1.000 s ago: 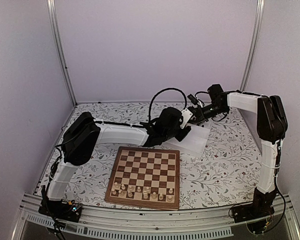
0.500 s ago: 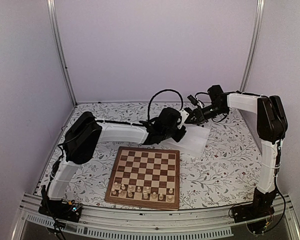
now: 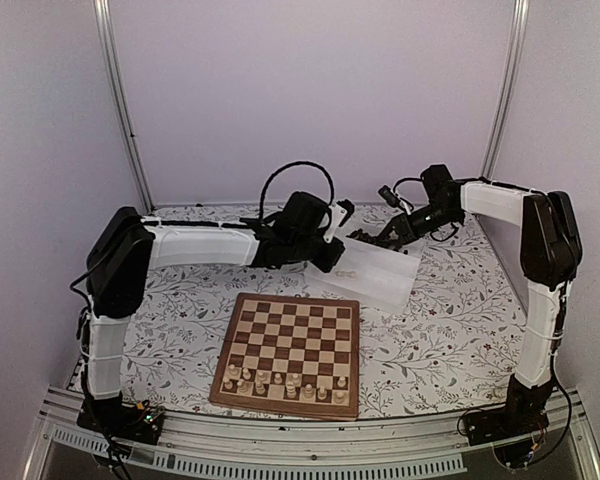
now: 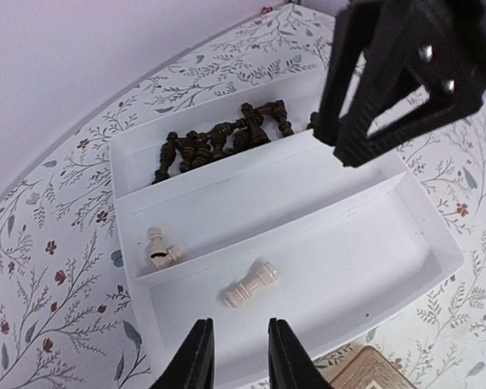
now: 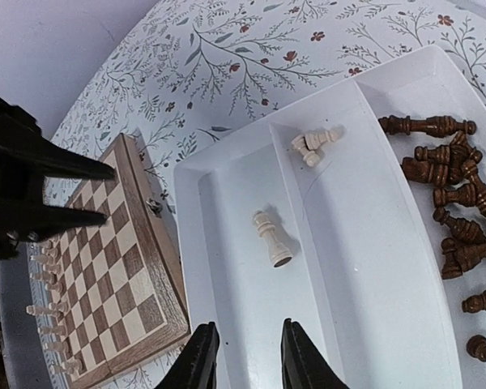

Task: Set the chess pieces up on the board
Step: Pick up the chess piece from the storage box.

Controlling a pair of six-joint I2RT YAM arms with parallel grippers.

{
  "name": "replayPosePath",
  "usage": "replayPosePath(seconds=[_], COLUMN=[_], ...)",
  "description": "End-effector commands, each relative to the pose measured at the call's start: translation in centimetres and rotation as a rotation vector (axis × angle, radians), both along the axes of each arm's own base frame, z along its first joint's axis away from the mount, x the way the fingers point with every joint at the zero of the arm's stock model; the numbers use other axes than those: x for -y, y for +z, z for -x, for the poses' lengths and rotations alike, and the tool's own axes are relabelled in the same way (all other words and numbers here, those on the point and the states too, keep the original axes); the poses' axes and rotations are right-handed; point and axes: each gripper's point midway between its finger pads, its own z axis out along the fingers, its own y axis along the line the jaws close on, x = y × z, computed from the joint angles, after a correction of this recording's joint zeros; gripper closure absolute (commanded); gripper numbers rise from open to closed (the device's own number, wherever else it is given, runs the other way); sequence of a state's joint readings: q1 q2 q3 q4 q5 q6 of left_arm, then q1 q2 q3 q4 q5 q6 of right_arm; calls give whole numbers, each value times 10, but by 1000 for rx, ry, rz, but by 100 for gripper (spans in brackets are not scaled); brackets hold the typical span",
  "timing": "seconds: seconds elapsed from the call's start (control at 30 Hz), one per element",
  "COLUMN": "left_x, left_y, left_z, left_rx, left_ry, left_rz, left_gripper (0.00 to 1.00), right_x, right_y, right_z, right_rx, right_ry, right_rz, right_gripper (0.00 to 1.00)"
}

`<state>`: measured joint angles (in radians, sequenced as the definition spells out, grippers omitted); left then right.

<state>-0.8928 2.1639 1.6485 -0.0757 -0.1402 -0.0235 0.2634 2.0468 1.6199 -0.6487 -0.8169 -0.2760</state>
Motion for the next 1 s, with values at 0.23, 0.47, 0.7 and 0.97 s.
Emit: replayPosePath(seconds=[0.23,0.47,0.7,0.97], left_x=[-80,-99,-106,-113], left_y=[61,62,59,53], left_z=[17,32,38,39], left_rx=[-88,-108,-111,-108], left_ry=[131,150,153,152], left_rz=[164,184,196,195], left_gripper=[62,59,58,57], right_x=[-28,-49,-61,-61], right_y=[-30,-46,-68,-84], right_z=[12,1,1,-12], right_rx=[325,411,437,423], right_ry=[307,374,414,392], right_rz=[297,406,488,530], right_gripper=[72,73,74,73])
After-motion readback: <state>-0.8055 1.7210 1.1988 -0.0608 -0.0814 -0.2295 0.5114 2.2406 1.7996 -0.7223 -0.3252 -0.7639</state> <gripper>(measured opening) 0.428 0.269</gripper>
